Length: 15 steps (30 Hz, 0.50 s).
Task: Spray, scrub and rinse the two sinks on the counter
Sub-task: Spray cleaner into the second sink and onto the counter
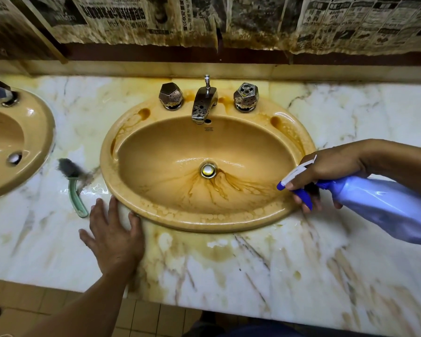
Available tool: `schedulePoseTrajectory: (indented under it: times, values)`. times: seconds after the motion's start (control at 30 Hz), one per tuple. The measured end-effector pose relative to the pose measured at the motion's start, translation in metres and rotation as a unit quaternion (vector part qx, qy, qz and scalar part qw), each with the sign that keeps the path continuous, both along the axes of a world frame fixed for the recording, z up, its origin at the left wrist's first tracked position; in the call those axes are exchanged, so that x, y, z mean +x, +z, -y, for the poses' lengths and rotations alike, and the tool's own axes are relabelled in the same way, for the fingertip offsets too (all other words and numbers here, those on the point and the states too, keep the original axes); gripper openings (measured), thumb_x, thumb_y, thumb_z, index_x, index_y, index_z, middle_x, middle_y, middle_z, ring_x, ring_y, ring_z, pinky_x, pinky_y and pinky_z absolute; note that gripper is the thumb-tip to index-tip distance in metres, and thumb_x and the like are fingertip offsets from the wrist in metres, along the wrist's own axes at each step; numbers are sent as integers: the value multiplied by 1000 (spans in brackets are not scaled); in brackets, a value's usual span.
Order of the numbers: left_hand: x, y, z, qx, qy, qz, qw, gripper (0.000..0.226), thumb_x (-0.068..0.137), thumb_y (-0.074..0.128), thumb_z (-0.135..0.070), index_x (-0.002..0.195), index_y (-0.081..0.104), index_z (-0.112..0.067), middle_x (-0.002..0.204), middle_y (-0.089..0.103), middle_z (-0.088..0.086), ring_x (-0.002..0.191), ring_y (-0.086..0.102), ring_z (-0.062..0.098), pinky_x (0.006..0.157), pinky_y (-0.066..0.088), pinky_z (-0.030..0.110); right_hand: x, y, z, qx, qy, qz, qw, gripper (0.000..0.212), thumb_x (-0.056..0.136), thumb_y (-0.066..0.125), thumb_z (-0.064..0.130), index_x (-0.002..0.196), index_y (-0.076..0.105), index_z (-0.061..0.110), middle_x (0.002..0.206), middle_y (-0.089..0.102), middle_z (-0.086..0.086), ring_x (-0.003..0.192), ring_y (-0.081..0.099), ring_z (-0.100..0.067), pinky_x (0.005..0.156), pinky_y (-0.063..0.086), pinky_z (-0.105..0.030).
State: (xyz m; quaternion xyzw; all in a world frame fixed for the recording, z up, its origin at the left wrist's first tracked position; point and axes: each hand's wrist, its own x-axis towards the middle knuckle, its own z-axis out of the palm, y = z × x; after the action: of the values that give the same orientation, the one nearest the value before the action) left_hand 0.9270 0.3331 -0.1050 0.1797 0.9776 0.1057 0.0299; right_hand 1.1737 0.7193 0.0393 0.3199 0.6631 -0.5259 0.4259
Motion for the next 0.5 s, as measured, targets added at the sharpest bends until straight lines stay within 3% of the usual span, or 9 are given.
schedulePoseTrajectory:
  times: [0.1,0.2,0.37,0.5]
  values:
    - [-1,0,0,-4,1,-1,1000,66,96,33,-52,157,31,-26,168,21,5,156,13,25,124,5,62,0,-1,1,24,-6,-3,1000,37,98,64,33,80,71,1,78,67,-29,67,53,-36,55,54,-38]
    - [-1,0,0,-4,0,-2,1000,66,97,33,-52,157,31,-26,168,21,5,156,13,25,124,4,62,0,-1,3,39,-12,2,999,37,97,67,34,80,68,1,74,64,-29,62,53,-35,58,54,-40]
    - [0,-2,1,-4,2,-1,1000,64,98,33,-52,157,30,-27,168,20,4,156,13,24,124,4,62,1,3,1,40,-9,-5,999,53,100,60,42,93,68,-10,96,74,-20,92,71,-45,65,58,-45]
    - [0,-1,0,-1,0,-3,1000,64,98,32,-53,157,30,-28,168,20,4,156,13,24,125,4,62,2,8,2,82,-14,26,996,40,98,62,34,84,70,-3,86,72,-27,69,62,-37,56,54,-39]
